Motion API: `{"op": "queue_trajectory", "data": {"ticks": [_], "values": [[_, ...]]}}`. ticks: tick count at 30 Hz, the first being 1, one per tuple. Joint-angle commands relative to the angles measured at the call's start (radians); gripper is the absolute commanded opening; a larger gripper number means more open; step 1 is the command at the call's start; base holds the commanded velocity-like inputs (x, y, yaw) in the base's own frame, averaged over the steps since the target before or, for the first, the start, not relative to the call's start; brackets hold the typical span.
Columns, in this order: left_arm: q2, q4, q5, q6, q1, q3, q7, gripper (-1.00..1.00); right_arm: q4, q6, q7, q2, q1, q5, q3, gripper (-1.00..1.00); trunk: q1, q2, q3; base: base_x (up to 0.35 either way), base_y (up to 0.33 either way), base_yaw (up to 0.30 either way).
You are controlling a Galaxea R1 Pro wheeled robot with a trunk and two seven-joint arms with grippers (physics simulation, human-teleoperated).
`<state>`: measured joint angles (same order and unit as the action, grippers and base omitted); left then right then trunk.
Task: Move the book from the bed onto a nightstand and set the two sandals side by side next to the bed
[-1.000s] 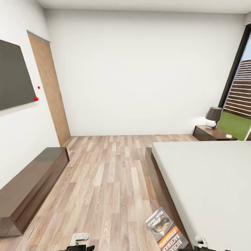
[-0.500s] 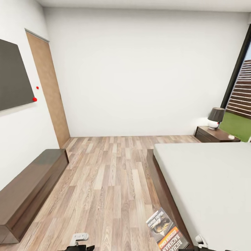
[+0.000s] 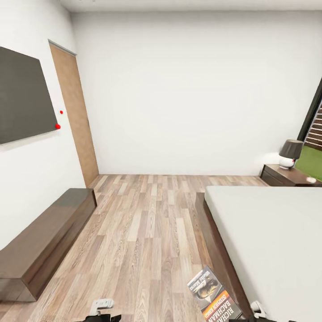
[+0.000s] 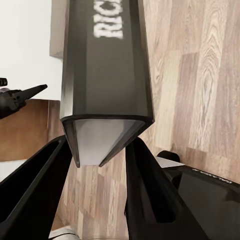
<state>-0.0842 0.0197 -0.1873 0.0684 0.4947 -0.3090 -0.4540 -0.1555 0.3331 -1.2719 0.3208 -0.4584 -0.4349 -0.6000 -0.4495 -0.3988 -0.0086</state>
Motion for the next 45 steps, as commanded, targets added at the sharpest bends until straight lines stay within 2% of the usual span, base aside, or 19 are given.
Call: {"op": "queue_trajectory", "data": {"ticks": [1, 10, 27, 45], "values": [[0.000, -0.001, -0.011, 0.005, 0.001, -0.007, -0.002, 1.00, -0.001, 0.011, -0.005, 0.000, 0.000, -0.007, -0.009, -1.00, 0.000, -0.001, -0.001, 0.000, 0.000, 0.284], [0.000, -0.001, -0.011, 0.005, 0.001, -0.007, -0.002, 1.00, -0.001, 0.011, -0.006, 0.000, 0.000, -0.007, -0.009, -1.00, 0.000, -0.001, -0.001, 0.000, 0.000, 0.244], [0.000, -0.001, -0.011, 0.005, 0.001, -0.007, -0.002, 1.00, -0.001, 0.011, -0.009, 0.000, 0.000, -0.007, -0.009, -1.00, 0.000, -0.001, 0.015, 0.006, 0.000, 0.013], [0.000, -0.001, -0.011, 0.005, 0.001, -0.007, -0.002, 1.00, -0.001, 0.011, -0.006, 0.000, 0.000, -0.007, -0.009, -1.00, 0.000, -0.001, 0.017, 0.306, 0.000, 0.000]]}}
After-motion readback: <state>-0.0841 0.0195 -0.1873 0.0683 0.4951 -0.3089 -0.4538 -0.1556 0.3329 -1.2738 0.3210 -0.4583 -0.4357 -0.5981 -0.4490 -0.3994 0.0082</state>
